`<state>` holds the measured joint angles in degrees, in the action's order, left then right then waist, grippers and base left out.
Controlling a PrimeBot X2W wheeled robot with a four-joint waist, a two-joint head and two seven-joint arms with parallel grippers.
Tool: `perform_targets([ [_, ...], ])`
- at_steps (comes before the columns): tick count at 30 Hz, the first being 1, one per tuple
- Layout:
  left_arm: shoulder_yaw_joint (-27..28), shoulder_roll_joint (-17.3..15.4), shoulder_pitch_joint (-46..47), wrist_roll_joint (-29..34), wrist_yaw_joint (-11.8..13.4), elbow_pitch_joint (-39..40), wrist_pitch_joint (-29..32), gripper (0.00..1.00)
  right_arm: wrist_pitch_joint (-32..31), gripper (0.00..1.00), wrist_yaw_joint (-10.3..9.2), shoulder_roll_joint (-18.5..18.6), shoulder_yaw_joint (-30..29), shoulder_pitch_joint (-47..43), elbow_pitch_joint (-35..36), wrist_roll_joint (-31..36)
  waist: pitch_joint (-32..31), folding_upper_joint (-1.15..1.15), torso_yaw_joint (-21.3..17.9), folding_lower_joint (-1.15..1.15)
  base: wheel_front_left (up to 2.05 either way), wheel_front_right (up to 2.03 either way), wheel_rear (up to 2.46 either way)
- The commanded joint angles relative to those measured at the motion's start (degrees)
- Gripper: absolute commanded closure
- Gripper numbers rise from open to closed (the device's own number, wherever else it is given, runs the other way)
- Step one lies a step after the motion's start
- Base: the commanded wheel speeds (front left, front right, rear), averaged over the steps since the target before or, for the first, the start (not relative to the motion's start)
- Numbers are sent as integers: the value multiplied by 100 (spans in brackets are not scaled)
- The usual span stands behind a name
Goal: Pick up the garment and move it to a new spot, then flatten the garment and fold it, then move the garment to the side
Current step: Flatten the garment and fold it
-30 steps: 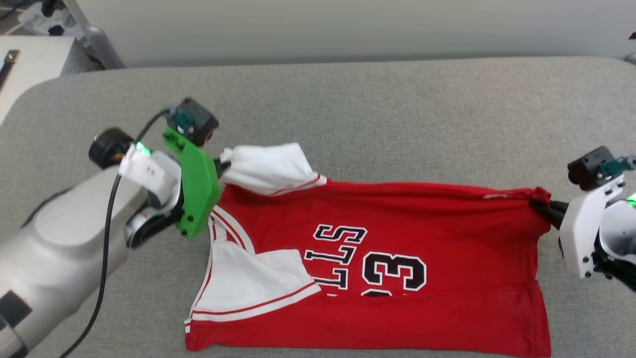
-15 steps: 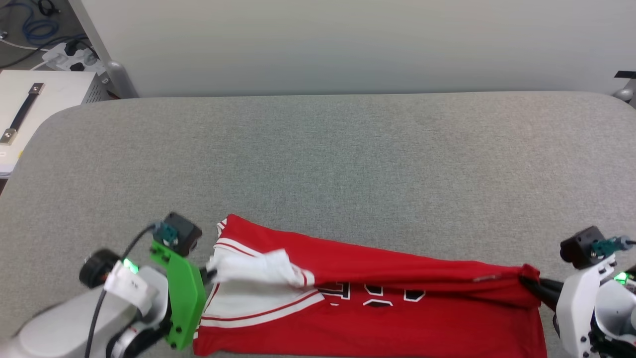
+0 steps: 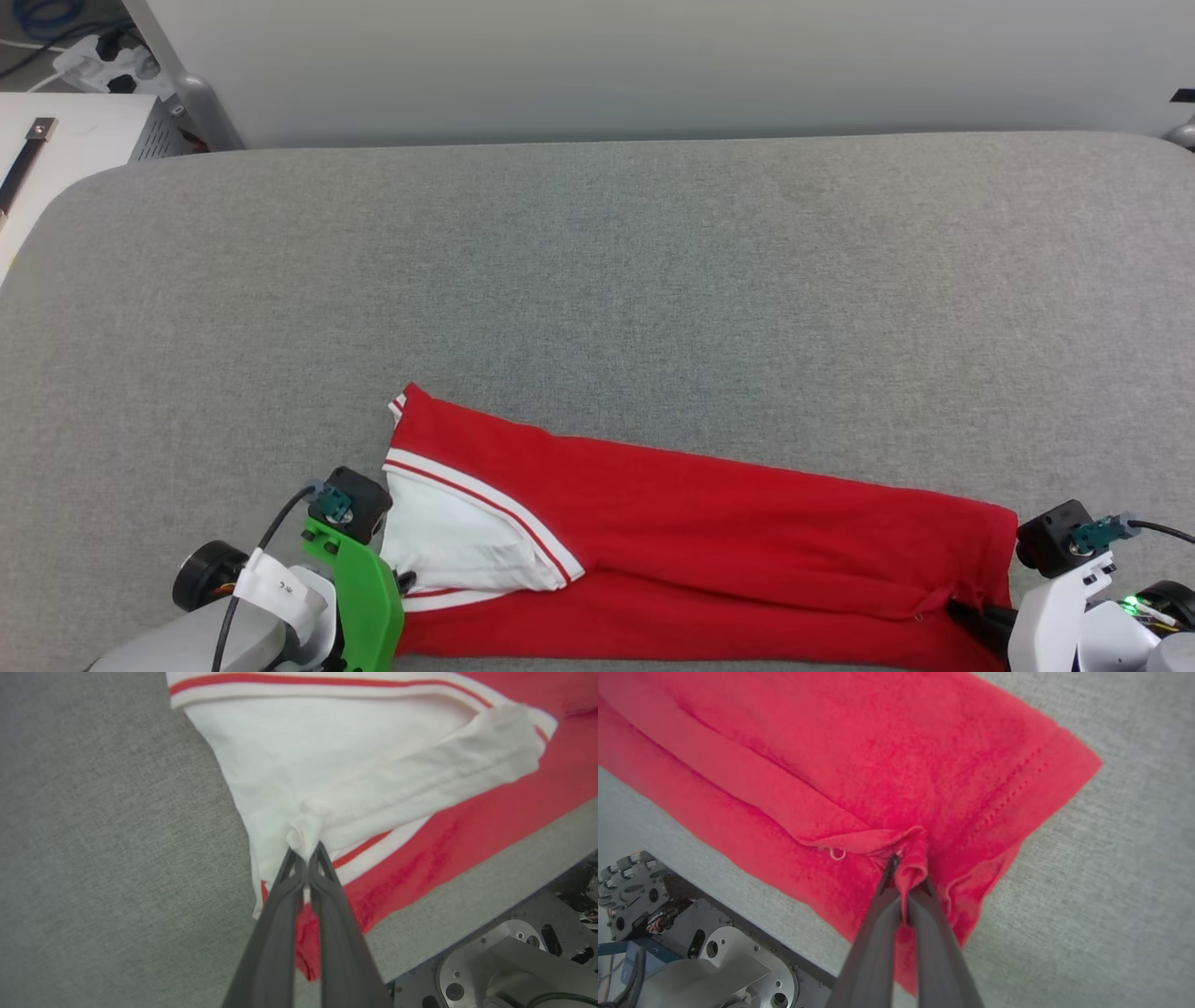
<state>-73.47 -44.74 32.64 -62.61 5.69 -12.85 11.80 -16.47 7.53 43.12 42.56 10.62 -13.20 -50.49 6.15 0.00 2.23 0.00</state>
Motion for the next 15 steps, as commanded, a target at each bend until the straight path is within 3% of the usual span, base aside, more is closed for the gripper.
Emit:
perform_targets([
  [1,19,71,-115,-2,-37,-110,-59,100,-33,100,-4,-69,6,-85,-58,92,26,0,-17,0,0,0,0],
  [2,32,108,-126,-10,-35,-196,-103,100,-18,100,-4,-112,6,-99,-81,108,18,0,-17,0,0,0,0],
  [3,32,119,-131,15,-27,-260,-134,87,-6,80,-4,-139,1,-110,-90,115,0,0,-20,0,0,0,0],
  [4,38,127,-144,43,-1,-320,-191,62,25,27,-4,-168,-23,-129,-73,103,-35,0,-21,0,0,0,0],
  [5,72,137,-157,51,28,-343,-286,0,66,0,-4,-189,-65,-146,-44,78,-68,0,-19,0,0,0,0],
  [11,336,103,-326,139,337,-247,-1077,0,256,0,-4,-133,-489,-321,423,0,-318,0,-4,0,0,0,0],
  [15,573,2,-455,227,753,-49,-1652,0,279,0,-4,15,-994,-484,855,-25,-424,0,20,0,0,0,0],
])
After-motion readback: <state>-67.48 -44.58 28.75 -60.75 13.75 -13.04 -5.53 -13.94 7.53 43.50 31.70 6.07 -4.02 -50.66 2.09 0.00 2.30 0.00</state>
